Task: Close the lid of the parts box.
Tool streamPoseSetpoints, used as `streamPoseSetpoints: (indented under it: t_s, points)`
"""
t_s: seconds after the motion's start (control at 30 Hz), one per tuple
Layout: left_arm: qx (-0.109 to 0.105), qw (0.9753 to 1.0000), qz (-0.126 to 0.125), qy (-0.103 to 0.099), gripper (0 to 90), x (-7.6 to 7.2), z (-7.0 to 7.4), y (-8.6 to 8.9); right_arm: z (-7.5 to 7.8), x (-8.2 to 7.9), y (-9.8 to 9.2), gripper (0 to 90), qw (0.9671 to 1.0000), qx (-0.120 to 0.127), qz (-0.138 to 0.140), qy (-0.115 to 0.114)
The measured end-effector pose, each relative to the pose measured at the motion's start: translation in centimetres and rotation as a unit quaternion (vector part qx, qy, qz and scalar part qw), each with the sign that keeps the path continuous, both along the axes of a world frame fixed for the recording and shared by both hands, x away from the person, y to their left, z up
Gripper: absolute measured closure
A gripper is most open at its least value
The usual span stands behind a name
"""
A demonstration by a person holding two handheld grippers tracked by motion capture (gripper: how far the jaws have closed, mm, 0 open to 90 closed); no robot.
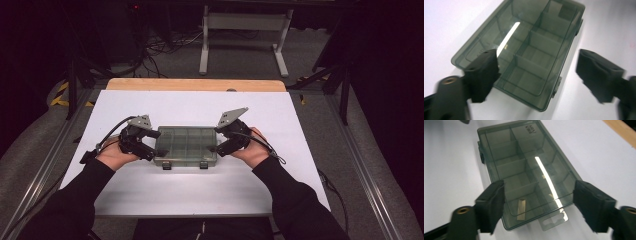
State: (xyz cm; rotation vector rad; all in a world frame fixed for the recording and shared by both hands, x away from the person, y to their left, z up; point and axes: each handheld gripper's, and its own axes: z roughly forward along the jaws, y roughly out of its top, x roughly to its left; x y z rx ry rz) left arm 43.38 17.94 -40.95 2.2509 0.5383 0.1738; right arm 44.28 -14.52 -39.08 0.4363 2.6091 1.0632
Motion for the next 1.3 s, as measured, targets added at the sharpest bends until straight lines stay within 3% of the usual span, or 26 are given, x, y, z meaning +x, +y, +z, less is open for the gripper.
streamPoseSetpoints:
  t_s: [0.13, 0.3, 0.47, 0.53, 0.73, 0.83, 0.93, 0.97, 1.0, 1.2, 1.23, 1.27, 1.3]
  points:
    - [-0.021, 0.9998, 0.005, -0.003, 7.1, -0.4, 0.7, 0.2, 0.5, -0.3, -0.5, 16.9, 0.9998, 0.013, -0.009, -0.008]
    - [-0.040, 0.9986, 0.015, -0.031, 3.7, -1.3, 1.3, 0.8, 1.3, -1.3, -1.3, 12.6, 0.9989, 0.035, -0.014, -0.028]
    - [-0.068, 0.9952, 0.030, -0.063, 2.8, -2.4, 1.7, 1.7, 1.8, -2.3, -2.4, 7.7, 0.9974, 0.052, -0.020, -0.046]
    - [-0.080, 0.9923, 0.046, -0.082, 3.0, -2.9, 1.8, 2.3, 1.9, -2.7, -2.8, 6.6, 0.9964, 0.061, -0.020, -0.055]
    - [-0.116, 0.9852, 0.073, -0.103, 3.2, -3.7, 1.3, 4.1, 2.0, -3.8, -4.3, 3.8, 0.9930, 0.087, -0.018, -0.078]
    - [-0.134, 0.9803, 0.082, -0.119, 3.2, -4.4, 0.9, 4.9, 1.9, -4.2, -5.0, 2.4, 0.9914, 0.096, -0.023, -0.086]
    - [-0.161, 0.9727, 0.095, -0.138, 3.2, -5.1, 0.4, 5.7, 1.7, -4.6, -5.7, 1.9, 0.9891, 0.109, -0.026, -0.095]
    - [-0.165, 0.9712, 0.098, -0.141, 3.2, -5.3, 0.3, 5.9, 1.6, -4.7, -5.9, 2.0, 0.9883, 0.113, -0.028, -0.098]
    - [-0.177, 0.9679, 0.103, -0.145, 3.2, -5.5, 0.1, 6.2, 1.6, -4.8, -6.1, 1.9, 0.9880, 0.116, -0.028, -0.099]
    - [-0.191, 0.9584, 0.123, -0.172, 3.0, -6.6, -1.3, 7.4, 0.5, -5.4, -7.4, 0.5, 0.9849, 0.130, -0.036, -0.108]
    - [-0.191, 0.9584, 0.123, -0.172, 3.0, -6.6, -1.3, 7.4, 0.5, -5.4, -7.4, 0.5, 0.9849, 0.130, -0.036, -0.108]
    - [-0.198, 0.9558, 0.127, -0.176, 2.8, -6.8, -1.8, 7.7, 0.2, -5.6, -7.9, 0.4, 0.9834, 0.140, -0.037, -0.109]
    - [-0.199, 0.9559, 0.129, -0.174, 2.6, -6.9, -2.0, 7.8, 0.1, -5.7, -8.0, 0.4, 0.9830, 0.141, -0.038, -0.111]
